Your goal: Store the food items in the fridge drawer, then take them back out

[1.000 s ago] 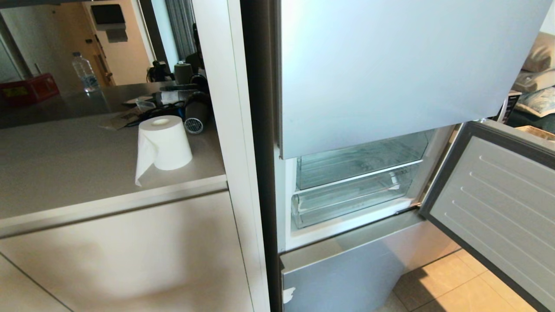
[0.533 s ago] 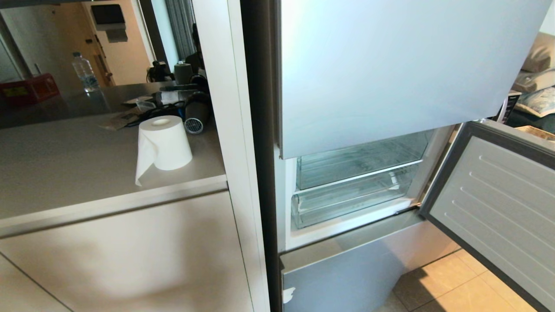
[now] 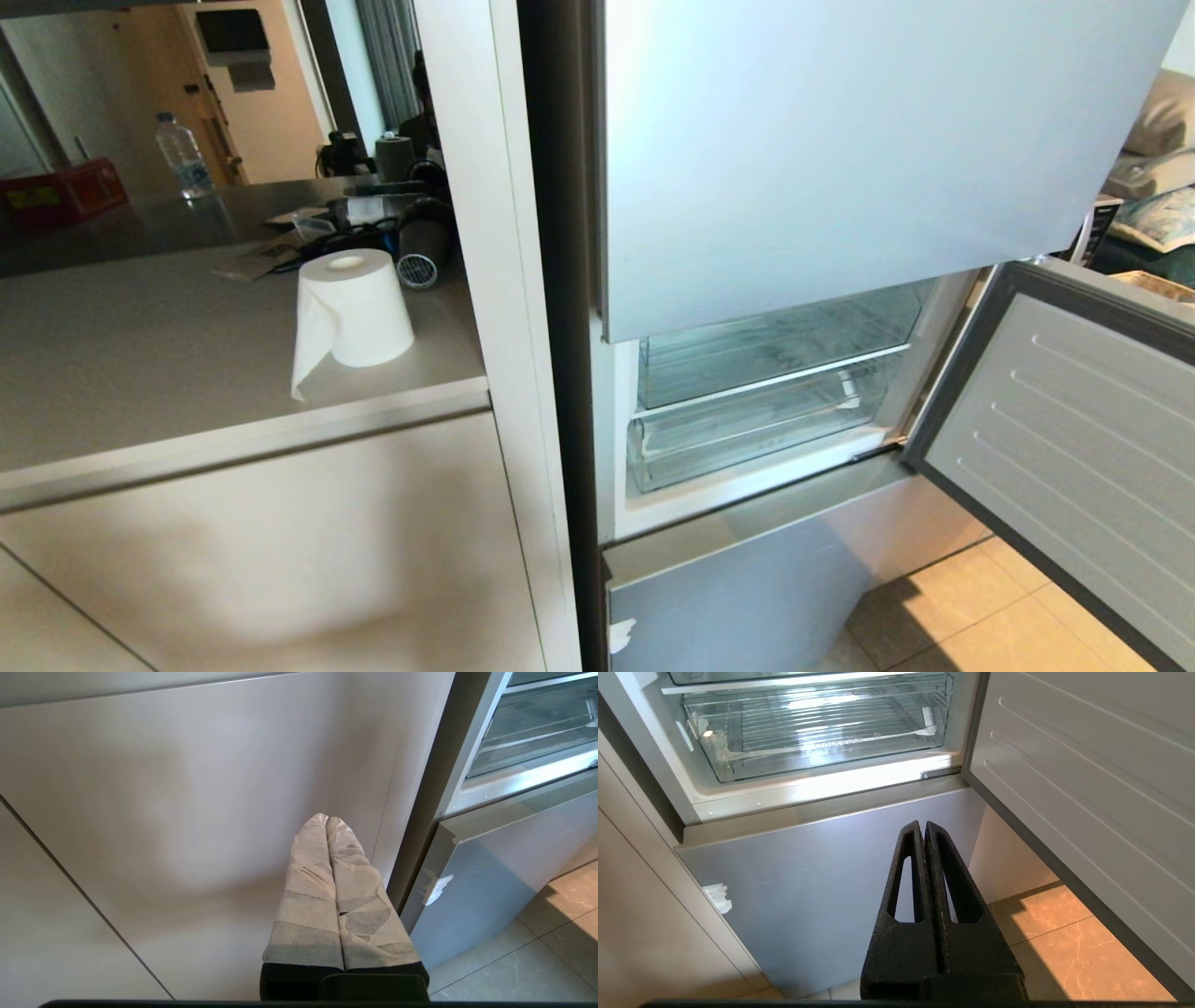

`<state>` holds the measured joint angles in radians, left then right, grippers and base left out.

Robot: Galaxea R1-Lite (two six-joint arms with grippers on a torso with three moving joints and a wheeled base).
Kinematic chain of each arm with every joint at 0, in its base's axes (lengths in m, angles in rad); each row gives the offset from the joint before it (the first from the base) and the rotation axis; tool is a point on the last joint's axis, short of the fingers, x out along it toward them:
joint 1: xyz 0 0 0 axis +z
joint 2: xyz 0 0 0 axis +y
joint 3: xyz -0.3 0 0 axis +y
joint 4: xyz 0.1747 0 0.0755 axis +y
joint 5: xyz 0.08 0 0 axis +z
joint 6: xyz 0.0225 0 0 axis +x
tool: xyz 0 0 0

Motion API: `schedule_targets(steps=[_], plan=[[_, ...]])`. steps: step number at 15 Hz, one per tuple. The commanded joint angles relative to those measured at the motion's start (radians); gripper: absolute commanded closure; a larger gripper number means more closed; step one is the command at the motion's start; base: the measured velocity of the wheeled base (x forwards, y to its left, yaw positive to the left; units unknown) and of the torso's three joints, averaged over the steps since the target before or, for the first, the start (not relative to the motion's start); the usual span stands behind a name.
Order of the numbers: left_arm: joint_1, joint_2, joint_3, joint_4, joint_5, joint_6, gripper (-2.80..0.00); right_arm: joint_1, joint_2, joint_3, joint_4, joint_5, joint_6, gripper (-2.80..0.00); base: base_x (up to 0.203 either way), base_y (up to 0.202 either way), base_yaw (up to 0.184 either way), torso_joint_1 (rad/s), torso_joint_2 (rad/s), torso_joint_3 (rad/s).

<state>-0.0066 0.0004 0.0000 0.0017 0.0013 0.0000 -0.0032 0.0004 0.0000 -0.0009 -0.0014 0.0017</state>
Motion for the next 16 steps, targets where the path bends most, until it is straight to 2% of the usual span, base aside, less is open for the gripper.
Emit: schedule_targets(steps=[1,4,12,16], plan=[[0.0,0.0,0.0,0.0,0.0,0.0,0.0,0.001,0.0,0.0,-0.001,0.0,0.0,0.0,0.0,0.0,0.0,0.0,0.0,0.0],[0.0,0.0,0.0,0.0,0.0,0.0,0.0,0.0,0.0,0.0,-0.001,0.0,0.0,0.0,-0.002,-0.002,-0.023,0.001,0.0,0.002],[0.0,0.0,0.0,0.0,0.0,0.0,0.0,0.0,0.0,0.0,-0.001,0.0,0.0,0.0,-0.001,0.006,-0.163,0.003,0.0,0.003],[0.0,0.0,0.0,0.0,0.0,0.0,0.0,0.002,0.032,-0.006,-0.027,0.003,-0.037,0.0,-0.001,0.002,-0.023,0.001,0.0,0.0]])
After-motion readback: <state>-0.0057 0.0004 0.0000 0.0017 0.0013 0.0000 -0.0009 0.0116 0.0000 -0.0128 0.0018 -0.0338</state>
